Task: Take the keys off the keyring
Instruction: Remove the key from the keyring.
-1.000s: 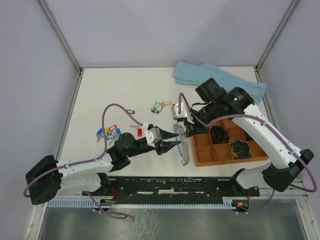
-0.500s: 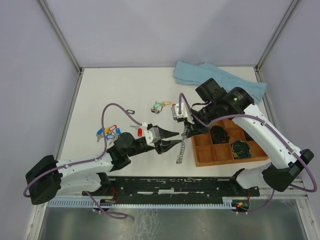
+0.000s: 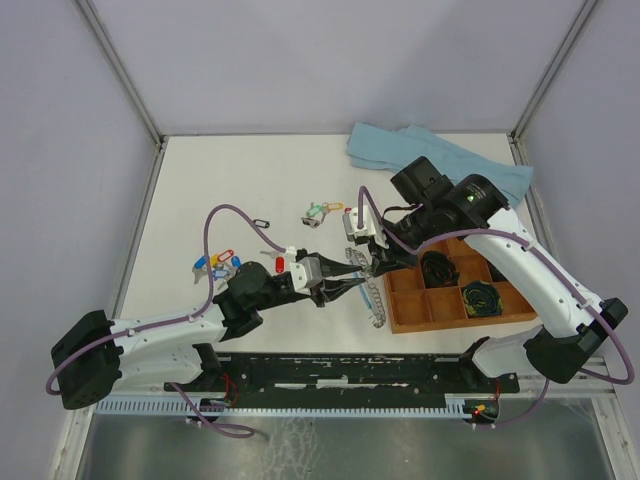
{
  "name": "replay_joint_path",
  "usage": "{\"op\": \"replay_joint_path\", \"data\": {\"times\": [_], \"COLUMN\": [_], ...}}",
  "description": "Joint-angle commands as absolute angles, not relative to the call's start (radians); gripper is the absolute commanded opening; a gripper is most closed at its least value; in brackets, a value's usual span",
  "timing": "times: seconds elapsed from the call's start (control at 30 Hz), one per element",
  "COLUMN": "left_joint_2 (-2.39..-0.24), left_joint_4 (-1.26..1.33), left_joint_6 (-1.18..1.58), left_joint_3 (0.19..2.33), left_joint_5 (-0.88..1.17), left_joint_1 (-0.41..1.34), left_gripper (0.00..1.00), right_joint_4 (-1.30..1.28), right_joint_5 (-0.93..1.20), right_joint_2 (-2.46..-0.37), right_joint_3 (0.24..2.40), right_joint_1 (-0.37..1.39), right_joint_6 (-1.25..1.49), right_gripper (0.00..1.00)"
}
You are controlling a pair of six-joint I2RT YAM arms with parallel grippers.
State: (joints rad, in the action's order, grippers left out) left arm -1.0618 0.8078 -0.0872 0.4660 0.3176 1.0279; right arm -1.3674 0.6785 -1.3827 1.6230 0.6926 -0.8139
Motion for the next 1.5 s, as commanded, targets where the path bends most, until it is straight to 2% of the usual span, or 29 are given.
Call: {"op": "replay_joint_path", "data": {"times": [0.0,0.1,0.53,0.67,0.97,1.47], "left_joint_2": [-1.055,-1.057,-1.054,-1.034,-0.984,-0.984], "left_joint_4": [0.823,0.821,0.791,0.783,0.804,1.066], "left_joint_6": [-0.134,-0.135,-0.142,-0.147,-0.16,-0.05], "left_joint_3": [0.512,0.513,0.509,0.494,0.457,0.391], "left_joint_5": [0.347,0.345,0.321,0.304,0.295,0.257], "left_joint_1": [1.027,1.027,1.026,1.027,1.026,1.026], "left_gripper": [0.32,0.26,0.12,0.03,0.03,0.03], "right_joint_4": [-1.355,-1.357,-1.36,-1.361,-1.354,-1.299], "right_joint_5": [0.719,0.719,0.7,0.683,0.673,0.709], "right_joint_2": [-1.354,-1.354,-1.344,-1.335,-1.31,-1.291], "right_joint_3": [1.64,1.64,1.649,1.649,1.63,1.513], "right_joint_1": [0.69,0.691,0.69,0.689,0.669,0.665], "right_joint_6": [-0.83,-0.83,-0.831,-0.833,-0.833,-0.825], "right_gripper": [0.01,0.01,0.01,0.01,0.01,0.01]}}
